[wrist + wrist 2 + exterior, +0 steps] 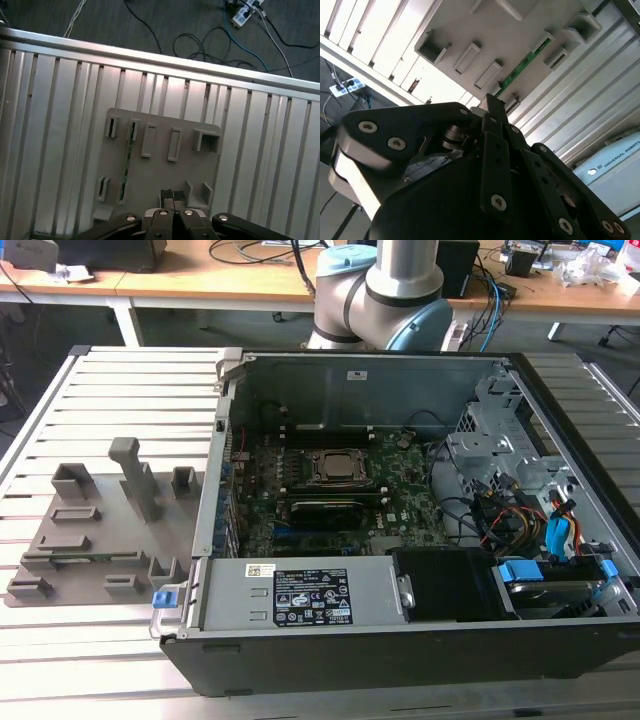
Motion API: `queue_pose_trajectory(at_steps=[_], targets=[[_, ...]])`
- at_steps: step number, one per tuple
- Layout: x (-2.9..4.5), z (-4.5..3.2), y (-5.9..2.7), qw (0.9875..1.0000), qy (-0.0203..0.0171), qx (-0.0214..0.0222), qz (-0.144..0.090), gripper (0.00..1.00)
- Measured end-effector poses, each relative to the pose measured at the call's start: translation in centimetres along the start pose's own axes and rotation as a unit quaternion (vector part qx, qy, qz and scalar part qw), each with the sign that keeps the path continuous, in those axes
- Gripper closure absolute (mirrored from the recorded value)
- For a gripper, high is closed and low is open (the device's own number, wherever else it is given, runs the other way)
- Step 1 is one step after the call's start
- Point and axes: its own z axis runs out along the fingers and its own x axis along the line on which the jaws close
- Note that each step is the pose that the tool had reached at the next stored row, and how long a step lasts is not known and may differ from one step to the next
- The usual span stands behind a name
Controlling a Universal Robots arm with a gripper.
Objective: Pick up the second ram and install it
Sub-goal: 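Pick up the second ram and move it above second insertion slot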
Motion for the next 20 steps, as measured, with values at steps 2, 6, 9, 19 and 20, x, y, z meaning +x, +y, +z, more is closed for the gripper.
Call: queue_pose_trajectory(at_steps=[2,6,9,19,20], targets=[[0.00,0.02,0.01,0.9996,0.0017,0.0005,0.028,0.89],[0.00,0.06,0.00,0.9968,0.0073,0.0010,0.080,0.89],[0.00,0.09,0.00,0.9926,0.0086,0.0016,0.121,0.89],[0.16,0.32,-0.02,0.9914,0.0089,0.0018,0.130,0.70],[0.18,0.40,-0.02,0.9914,0.0089,0.0018,0.131,0.70]])
